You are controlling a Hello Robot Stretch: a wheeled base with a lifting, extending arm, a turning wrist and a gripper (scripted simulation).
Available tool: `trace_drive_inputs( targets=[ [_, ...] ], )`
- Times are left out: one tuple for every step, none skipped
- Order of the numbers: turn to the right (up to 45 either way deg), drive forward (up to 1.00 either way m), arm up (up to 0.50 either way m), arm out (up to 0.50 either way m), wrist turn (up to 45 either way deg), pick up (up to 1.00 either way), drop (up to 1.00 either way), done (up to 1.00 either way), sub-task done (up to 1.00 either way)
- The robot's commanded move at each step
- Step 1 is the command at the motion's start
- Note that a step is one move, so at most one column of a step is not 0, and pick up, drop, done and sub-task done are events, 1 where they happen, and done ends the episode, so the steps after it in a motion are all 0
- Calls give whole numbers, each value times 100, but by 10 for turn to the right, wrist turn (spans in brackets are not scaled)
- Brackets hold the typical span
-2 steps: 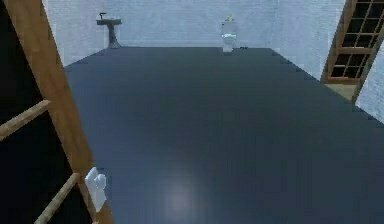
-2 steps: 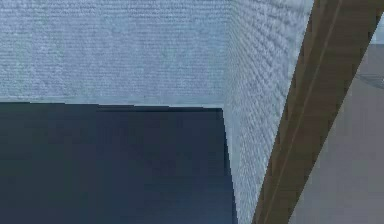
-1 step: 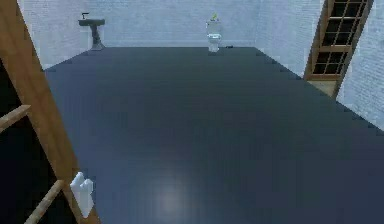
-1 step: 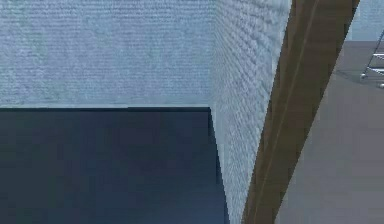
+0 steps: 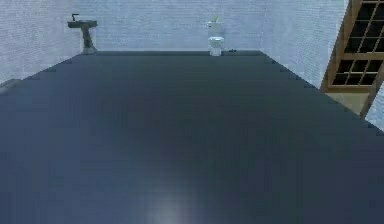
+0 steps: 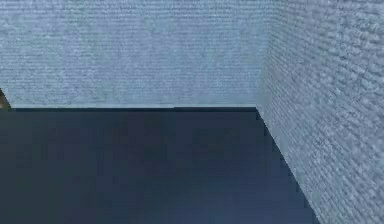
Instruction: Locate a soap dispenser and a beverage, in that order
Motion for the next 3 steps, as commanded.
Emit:
trace_drive_inputs(
  targets=[
    [-270, 0, 0, 0, 0, 0, 0, 0, 0],
    [0, 30, 0, 0, 0, 0, 0, 0, 0],
    [-420, 0, 0, 0, 0, 0, 0, 0, 0]
  ],
)
